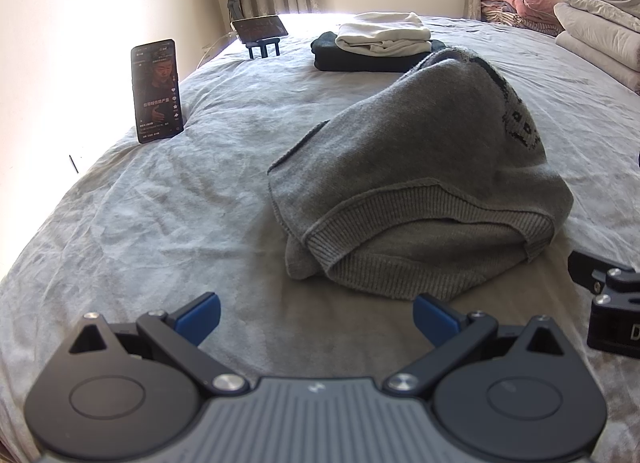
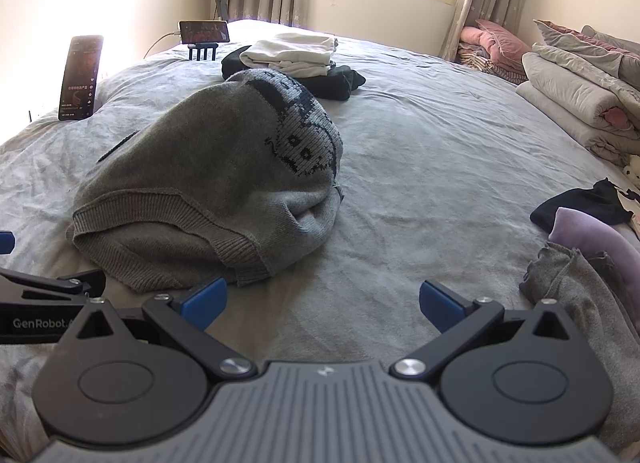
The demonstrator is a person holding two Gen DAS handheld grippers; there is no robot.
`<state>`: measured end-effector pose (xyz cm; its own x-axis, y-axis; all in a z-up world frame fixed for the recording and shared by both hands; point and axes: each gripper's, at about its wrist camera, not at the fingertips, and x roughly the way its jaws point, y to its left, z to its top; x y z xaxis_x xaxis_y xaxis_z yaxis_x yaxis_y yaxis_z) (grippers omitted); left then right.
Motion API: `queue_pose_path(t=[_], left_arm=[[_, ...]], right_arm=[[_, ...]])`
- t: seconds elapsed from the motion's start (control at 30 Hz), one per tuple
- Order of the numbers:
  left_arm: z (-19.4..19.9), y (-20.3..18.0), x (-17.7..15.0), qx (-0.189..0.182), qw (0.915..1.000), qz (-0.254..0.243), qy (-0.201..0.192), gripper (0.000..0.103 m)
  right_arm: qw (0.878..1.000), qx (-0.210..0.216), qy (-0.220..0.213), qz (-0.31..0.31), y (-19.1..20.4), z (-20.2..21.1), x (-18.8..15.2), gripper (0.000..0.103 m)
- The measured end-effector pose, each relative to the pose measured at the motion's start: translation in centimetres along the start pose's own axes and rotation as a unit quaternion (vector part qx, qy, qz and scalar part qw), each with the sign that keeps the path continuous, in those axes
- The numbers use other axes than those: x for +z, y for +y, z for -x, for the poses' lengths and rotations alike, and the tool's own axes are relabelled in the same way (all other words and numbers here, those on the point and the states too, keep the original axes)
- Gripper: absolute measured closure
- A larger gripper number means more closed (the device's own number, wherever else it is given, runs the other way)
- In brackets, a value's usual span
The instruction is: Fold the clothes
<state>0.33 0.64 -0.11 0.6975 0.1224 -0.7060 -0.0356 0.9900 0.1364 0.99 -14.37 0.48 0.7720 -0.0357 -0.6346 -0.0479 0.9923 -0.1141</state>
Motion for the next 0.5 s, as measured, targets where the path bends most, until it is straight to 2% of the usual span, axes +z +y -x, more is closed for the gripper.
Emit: queue_pose_path(t=[0.5], left_arm=[[-0.10, 0.20, 0.12, 0.000, 1.0000, -0.001, 0.001, 0.000]], right_arm=[[1.000, 0.003, -0.002, 0.002, 0.54, -0.09, 0.36, 0.000]])
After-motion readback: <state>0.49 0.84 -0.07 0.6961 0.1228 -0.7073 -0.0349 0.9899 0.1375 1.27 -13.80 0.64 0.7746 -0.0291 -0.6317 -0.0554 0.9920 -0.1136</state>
